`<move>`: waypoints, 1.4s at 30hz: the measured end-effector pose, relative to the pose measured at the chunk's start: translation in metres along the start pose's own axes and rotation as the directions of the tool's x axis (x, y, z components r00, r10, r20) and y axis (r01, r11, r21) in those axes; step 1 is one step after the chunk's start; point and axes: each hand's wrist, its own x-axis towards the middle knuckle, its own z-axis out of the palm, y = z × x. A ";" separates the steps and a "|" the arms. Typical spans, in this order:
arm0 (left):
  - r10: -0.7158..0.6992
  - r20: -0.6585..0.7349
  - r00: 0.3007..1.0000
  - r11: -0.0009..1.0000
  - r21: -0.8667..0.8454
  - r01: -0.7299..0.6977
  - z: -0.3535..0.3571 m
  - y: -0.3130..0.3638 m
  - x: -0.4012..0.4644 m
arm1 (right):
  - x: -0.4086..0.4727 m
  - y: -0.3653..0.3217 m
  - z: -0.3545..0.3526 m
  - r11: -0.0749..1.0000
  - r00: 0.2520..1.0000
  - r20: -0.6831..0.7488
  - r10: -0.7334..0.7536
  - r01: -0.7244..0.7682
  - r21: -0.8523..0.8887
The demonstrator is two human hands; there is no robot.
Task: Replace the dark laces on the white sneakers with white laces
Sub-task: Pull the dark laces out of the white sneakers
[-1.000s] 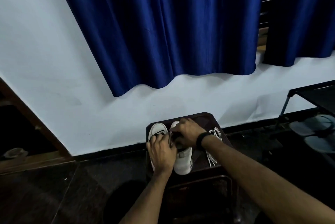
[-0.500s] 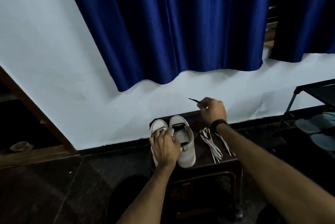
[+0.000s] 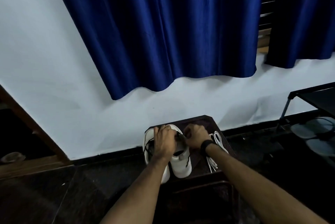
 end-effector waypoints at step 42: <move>-0.192 0.426 0.884 -0.415 -0.852 0.320 -0.084 -0.065 0.024 | -0.015 -0.011 0.059 0.998 0.940 -0.335 0.066 -0.059 0.033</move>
